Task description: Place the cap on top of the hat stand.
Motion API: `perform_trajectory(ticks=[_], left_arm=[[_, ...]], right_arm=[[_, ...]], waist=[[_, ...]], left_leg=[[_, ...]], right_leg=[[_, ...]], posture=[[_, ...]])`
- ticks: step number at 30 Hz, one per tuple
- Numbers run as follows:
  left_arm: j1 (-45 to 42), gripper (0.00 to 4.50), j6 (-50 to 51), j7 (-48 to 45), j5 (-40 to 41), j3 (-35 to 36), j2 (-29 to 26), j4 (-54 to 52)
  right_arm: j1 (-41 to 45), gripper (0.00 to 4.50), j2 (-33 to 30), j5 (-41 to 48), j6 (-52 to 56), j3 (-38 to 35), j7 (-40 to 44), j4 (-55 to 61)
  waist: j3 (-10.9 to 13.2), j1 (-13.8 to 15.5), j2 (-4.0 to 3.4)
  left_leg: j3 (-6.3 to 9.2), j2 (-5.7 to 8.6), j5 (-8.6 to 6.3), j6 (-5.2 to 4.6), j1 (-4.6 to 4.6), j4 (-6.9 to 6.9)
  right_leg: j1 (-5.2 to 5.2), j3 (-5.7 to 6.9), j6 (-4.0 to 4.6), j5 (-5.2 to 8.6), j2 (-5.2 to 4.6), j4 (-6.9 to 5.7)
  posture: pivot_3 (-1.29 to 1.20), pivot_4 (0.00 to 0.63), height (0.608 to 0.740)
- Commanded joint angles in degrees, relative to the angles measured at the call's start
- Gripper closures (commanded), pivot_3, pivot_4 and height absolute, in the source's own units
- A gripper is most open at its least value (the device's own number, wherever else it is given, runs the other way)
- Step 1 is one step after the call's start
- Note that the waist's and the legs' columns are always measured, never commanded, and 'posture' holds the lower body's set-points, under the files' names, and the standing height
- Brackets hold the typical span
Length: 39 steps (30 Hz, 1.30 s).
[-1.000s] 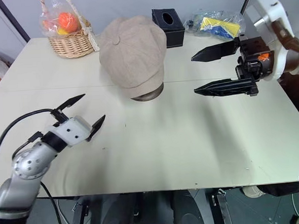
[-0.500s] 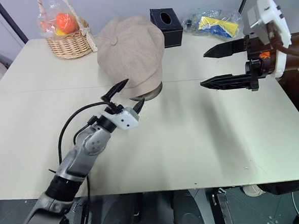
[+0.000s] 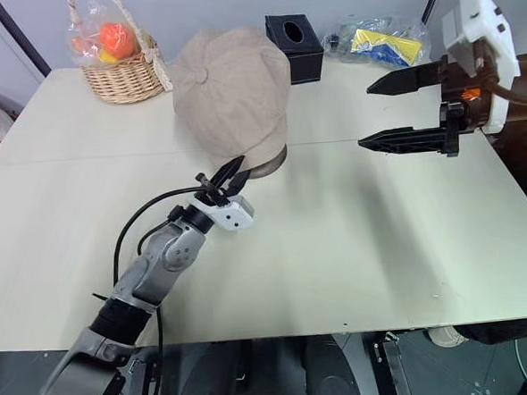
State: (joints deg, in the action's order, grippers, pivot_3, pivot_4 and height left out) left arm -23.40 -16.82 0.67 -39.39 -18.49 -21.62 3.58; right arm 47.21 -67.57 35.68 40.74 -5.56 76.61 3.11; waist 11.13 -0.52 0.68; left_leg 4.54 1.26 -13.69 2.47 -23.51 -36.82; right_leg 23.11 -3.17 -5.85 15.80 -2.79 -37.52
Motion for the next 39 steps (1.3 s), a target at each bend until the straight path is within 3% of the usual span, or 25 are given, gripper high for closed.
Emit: perform_trajectory(ticks=[1,10,23,35,38,39], left_arm=[[-1.22,3.93,-1.86,0.09,0.14,2.18,-2.35,-3.03],[-2.58,3.93,-5.35,-1.86,0.51,2.14,-4.99,-2.78],[-7.24,3.93,-17.96,-8.04,1.43,4.45,-20.02,0.02],[-6.57,3.93,-16.71,-9.85,4.38,5.57,-17.00,-0.24],[-5.48,3.11,-14.51,-11.08,4.87,5.44,-14.89,-2.26],[-5.22,2.62,-13.92,-11.49,5.01,5.37,-14.30,-2.85]], right_arm=[[0.39,0.00,-0.16,-0.53,-1.76,-2.83,-0.92,0.10],[-0.36,0.00,-0.48,-1.41,-3.08,-3.05,-1.51,-0.28],[-2.29,0.00,0.33,-2.57,-4.77,-4.68,-3.46,0.18],[-3.03,0.00,0.59,-2.79,-5.72,-4.72,-4.55,0.51],[-2.94,0.00,0.61,-2.82,-5.67,-4.68,-4.81,0.53],[-2.93,0.00,0.62,-2.86,-5.68,-4.67,-4.91,0.52]], waist=[[0.00,0.01,0.00],[0.00,0.09,0.00],[-0.01,-0.09,-0.02],[-0.01,-0.10,-0.02],[-0.01,-0.10,-0.02],[-0.01,-0.10,-0.02]], left_leg=[[0.00,0.00,0.00,0.00,0.00,0.00],[0.00,0.03,0.00,0.00,0.00,-0.01],[-0.03,0.00,0.00,0.00,0.00,0.00],[-0.10,0.01,0.00,0.00,-0.01,-0.02],[-0.16,0.01,0.00,-0.01,-0.01,-0.03],[-0.17,0.01,0.00,-0.01,-0.01,-0.03]], right_leg=[[0.00,0.00,0.00,0.00,-0.01,0.00],[-0.01,0.00,0.00,0.00,-0.04,0.00],[0.00,0.01,0.00,0.00,-0.02,-0.01],[-0.01,0.02,0.00,0.00,-0.01,-0.03],[-0.01,0.02,0.00,0.00,-0.01,-0.04],[-0.01,0.01,0.00,0.00,-0.01,-0.04]], posture=[[0.00,0.150,0.740],[0.00,0.150,0.740],[0.00,0.150,0.740],[0.00,0.150,0.740],[0.00,0.150,0.740],[0.00,0.150,0.740]])
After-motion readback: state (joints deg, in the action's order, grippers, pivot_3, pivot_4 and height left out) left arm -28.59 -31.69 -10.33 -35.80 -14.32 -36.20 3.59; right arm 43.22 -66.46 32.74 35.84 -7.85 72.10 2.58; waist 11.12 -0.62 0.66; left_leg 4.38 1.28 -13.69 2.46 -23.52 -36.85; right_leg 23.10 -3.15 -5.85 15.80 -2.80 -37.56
